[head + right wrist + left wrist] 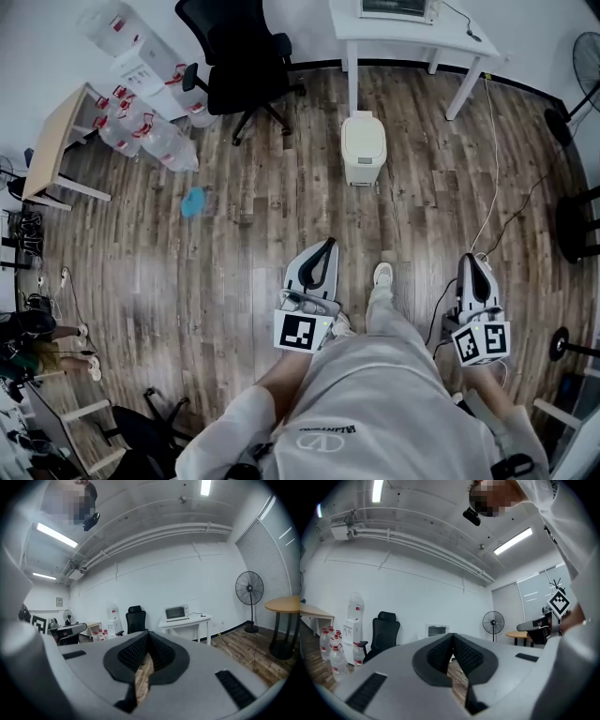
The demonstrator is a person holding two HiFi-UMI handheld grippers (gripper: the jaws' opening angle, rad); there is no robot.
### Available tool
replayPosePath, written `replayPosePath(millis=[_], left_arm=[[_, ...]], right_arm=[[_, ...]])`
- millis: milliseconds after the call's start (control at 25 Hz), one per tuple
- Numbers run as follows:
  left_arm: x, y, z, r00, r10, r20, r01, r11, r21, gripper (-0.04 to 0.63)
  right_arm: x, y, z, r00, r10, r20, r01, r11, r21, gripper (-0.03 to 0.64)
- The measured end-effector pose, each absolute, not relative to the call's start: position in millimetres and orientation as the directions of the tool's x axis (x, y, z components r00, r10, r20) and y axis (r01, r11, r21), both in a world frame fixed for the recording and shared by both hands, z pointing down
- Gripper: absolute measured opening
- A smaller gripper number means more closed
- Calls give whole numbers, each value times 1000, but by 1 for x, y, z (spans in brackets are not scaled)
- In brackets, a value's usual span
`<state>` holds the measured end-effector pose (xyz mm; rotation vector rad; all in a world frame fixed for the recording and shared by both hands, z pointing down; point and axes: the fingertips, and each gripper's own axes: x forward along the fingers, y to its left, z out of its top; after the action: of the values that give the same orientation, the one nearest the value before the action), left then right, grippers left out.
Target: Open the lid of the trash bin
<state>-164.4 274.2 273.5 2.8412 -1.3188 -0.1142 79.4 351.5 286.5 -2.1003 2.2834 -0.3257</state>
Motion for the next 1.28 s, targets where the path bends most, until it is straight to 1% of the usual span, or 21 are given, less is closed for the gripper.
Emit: replayPosePath(millis=[400, 720, 1000, 1280], left_arm=[[-89, 190, 275, 635, -772, -31, -771, -636, 20, 0], [-33, 143, 278, 607, -795, -17, -795, -607, 6, 0], [-17, 113, 280, 575, -818, -3, -818, -575, 2, 0], [-17, 80, 300, 569, -822, 29, -822, -569, 12, 0]], right_arm=[[130, 247, 291, -194, -970, 144, -969, 167, -181, 17], [160, 182, 306, -293, -942, 166, -945, 259, -198, 17], [167, 142, 317, -363, -914, 180, -921, 322, -220, 17], [166, 112, 333, -376, -902, 211, -916, 327, -233, 17]])
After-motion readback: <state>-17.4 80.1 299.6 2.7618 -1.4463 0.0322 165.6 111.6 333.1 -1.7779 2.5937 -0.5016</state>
